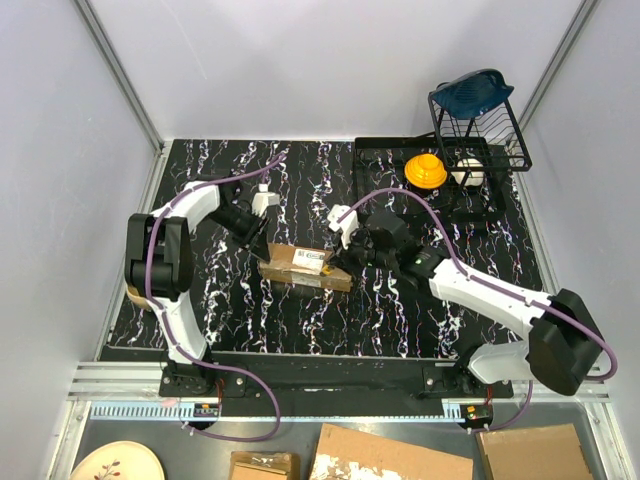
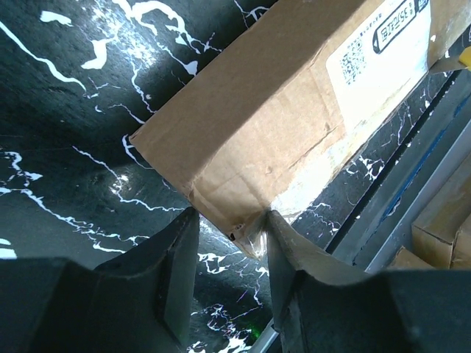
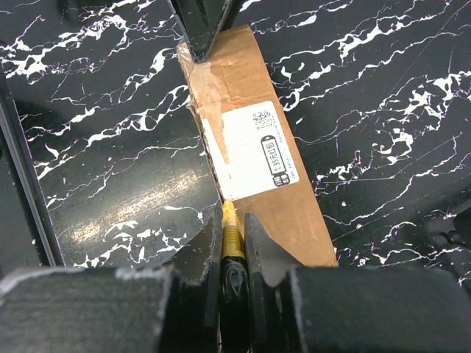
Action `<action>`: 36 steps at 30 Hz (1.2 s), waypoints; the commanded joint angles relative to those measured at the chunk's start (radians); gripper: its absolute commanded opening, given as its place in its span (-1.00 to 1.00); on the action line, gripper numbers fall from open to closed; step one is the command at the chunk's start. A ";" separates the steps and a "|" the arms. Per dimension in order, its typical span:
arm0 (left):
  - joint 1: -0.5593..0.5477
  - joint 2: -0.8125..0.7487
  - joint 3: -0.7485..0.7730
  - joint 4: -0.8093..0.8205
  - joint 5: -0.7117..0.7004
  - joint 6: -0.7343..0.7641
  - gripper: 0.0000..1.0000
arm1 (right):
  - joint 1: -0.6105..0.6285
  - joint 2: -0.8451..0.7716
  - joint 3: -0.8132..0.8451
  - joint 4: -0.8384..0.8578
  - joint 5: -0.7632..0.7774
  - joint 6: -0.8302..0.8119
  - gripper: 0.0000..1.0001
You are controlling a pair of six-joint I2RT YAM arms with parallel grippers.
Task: Unpack the express box
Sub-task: Cut the express box at the center of the board.
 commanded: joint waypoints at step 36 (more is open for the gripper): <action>-0.143 -0.129 0.064 0.204 -0.187 -0.063 0.98 | 0.086 0.310 0.228 0.154 0.121 0.112 -1.00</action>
